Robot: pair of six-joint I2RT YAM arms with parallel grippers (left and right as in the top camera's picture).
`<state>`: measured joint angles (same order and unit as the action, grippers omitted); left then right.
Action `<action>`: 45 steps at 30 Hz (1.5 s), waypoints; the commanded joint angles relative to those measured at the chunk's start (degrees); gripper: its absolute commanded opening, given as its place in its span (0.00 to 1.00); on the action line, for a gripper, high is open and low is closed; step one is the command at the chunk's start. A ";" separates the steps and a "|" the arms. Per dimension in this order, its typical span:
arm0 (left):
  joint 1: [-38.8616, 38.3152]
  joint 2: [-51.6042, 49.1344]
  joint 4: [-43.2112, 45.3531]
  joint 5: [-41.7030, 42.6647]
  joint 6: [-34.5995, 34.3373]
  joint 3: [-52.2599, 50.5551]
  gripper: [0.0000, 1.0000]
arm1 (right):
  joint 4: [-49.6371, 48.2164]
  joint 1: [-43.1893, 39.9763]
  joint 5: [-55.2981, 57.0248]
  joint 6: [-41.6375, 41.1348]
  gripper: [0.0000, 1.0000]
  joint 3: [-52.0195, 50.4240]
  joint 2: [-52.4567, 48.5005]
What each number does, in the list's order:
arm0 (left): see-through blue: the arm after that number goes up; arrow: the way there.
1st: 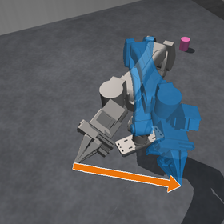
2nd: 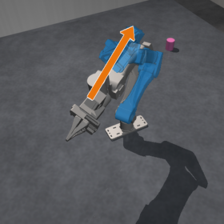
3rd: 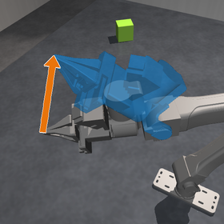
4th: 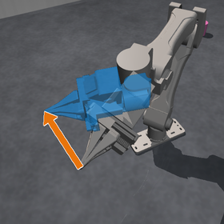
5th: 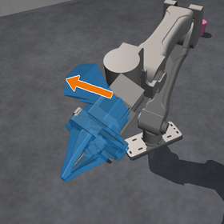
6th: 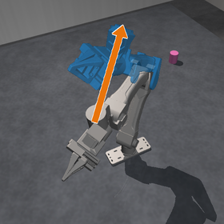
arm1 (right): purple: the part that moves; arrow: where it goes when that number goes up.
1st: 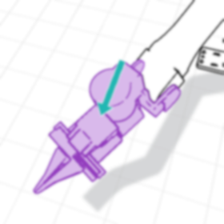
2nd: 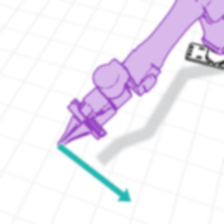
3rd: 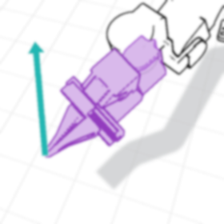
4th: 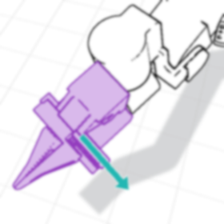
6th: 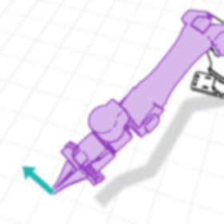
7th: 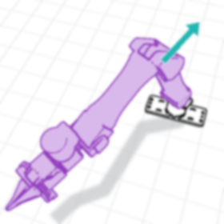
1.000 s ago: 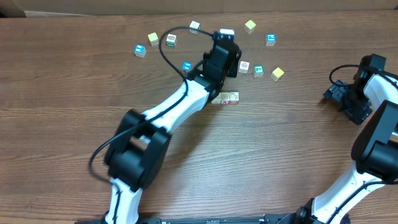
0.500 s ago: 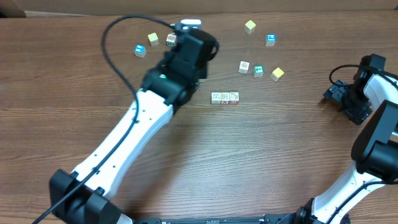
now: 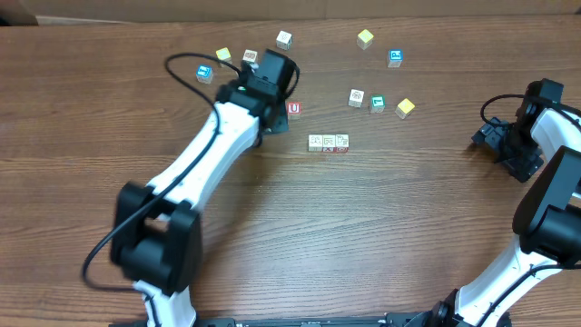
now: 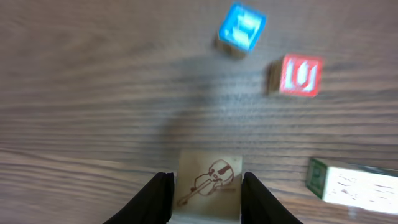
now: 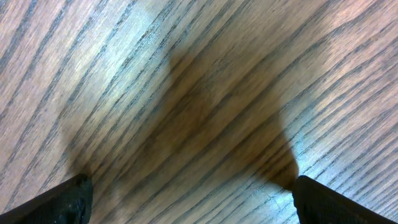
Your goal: Form a horizontal line
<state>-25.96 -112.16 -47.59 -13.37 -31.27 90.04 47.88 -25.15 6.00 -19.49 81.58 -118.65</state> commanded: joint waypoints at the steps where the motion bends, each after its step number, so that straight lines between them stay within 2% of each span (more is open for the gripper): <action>1: -0.74 -4.83 1.09 1.75 -2.25 -0.07 0.32 | -0.02 -0.33 1.49 0.00 1.00 -0.55 -0.63; 6: -0.74 -9.22 2.86 2.93 -2.21 -0.07 0.33 | -0.04 -0.33 1.49 0.00 1.00 -0.52 -0.63; 11: -0.74 -9.49 3.30 2.86 -2.16 -0.04 0.37 | -0.04 -0.33 1.49 -0.02 1.00 -0.55 -0.63; 20: -0.26 -9.38 3.48 2.49 -1.77 0.11 0.36 | -0.04 -0.33 1.49 0.00 1.00 -0.52 -0.63; 23: -0.28 -8.04 3.19 2.56 -0.83 1.73 0.31 | -0.04 -0.33 1.49 -0.02 1.00 -0.55 -0.63; 26: -0.33 -5.77 3.34 2.58 -0.87 3.67 0.14 | -0.04 -0.33 1.49 0.00 1.00 -0.55 -0.63; 29: -0.35 -4.63 6.14 4.22 -0.85 4.48 0.05 | -0.04 -0.33 1.49 -0.02 1.00 -0.52 -0.63; 35: -0.66 -5.86 14.01 13.51 -0.85 4.50 0.04 | -0.04 -0.33 1.49 0.00 1.00 -0.52 -0.63; 40: -2.05 -8.37 21.44 14.71 -0.52 4.50 0.04 | -0.04 -0.33 1.49 0.00 1.00 -0.52 -0.63; 45: -4.24 -10.82 24.68 14.69 0.94 4.50 0.04 | -0.04 -0.33 1.49 0.00 1.00 -0.55 -0.63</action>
<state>-28.67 -120.18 -23.59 -0.12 -32.42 93.71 47.86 -25.15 6.00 -19.49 81.58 -118.65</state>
